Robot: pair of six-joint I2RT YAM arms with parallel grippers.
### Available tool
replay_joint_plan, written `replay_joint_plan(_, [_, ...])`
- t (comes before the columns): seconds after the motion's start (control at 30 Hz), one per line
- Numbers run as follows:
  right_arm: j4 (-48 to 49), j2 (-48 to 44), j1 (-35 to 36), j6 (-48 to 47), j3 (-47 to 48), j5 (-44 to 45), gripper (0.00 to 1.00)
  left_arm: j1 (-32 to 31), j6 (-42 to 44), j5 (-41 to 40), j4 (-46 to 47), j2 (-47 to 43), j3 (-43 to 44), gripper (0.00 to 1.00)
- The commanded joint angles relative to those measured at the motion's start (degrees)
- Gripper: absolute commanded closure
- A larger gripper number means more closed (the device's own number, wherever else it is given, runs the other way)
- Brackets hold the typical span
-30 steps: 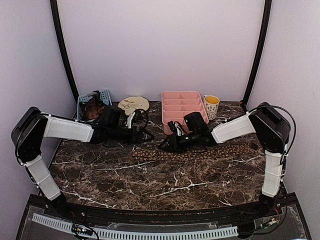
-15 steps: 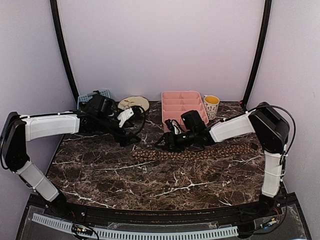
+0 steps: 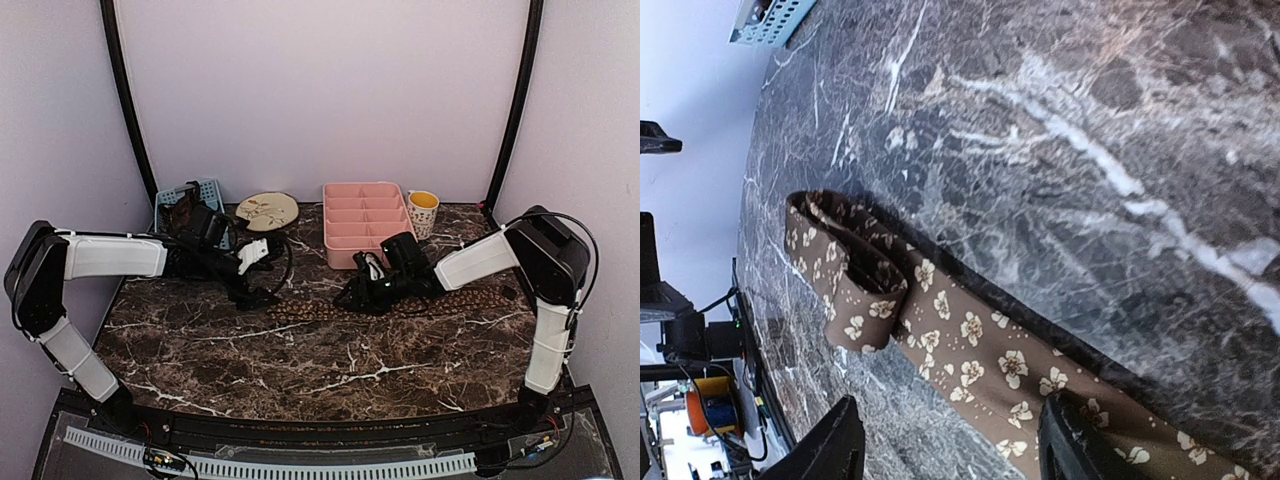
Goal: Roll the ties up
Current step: Roll the tie at the center of the board.
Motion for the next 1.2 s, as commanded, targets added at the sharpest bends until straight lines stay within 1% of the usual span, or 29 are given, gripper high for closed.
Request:
replay_joint_plan(0.0, [-0.29,0.46,-1.36,-0.63,-2.84,1.75,0.42,-0.06,1.55,0.76,4.01,0.28,0.37,0.07])
replay_joint_plan(0.27, [0.43,-2.86,-6.5,-0.67,-12.78,-0.01,0.44,-0.85,6.07,2.4,1.61,3.29,0.49,0.08])
replay_joint_plan(0.37, [-0.47,-4.84,-8.11,-2.09,-15.92,-0.56,0.44,-3.46,7.43,1.61,2.41,5.19,0.56,0.08])
replay_joint_plan(0.53, [-3.15,-7.97,-11.34,-4.85,-18.7,-0.55,0.45,-8.28,6.17,0.79,6.27,8.77,1.27,0.08])
replay_joint_plan(0.67, [-3.92,-11.88,-11.4,-5.19,-17.15,-0.64,0.46,-10.2,6.16,-0.76,11.58,10.71,0.91,0.08])
replay_joint_plan(0.83, [-5.33,-13.93,-8.57,-4.24,-12.59,-1.22,0.48,-10.48,6.45,-1.78,13.64,14.16,3.14,0.05])
replay_joint_plan(0.97, [-3.72,-12.63,-5.58,-1.59,-9.44,-1.78,0.5,-10.51,6.66,-2.24,14.25,17.44,5.61,0.05])
replay_joint_plan(1.07, [-2.51,-10.31,-3.66,-0.32,-7.13,-1.64,0.52,-10.46,6.54,0.2,13.25,19.97,8.43,0.06])
replay_joint_plan(1.17, [-1.47,-7.55,-2.61,0.59,-5.33,-1.39,0.53,-10.48,6.01,2.43,10.58,23.27,12.17,0.09])
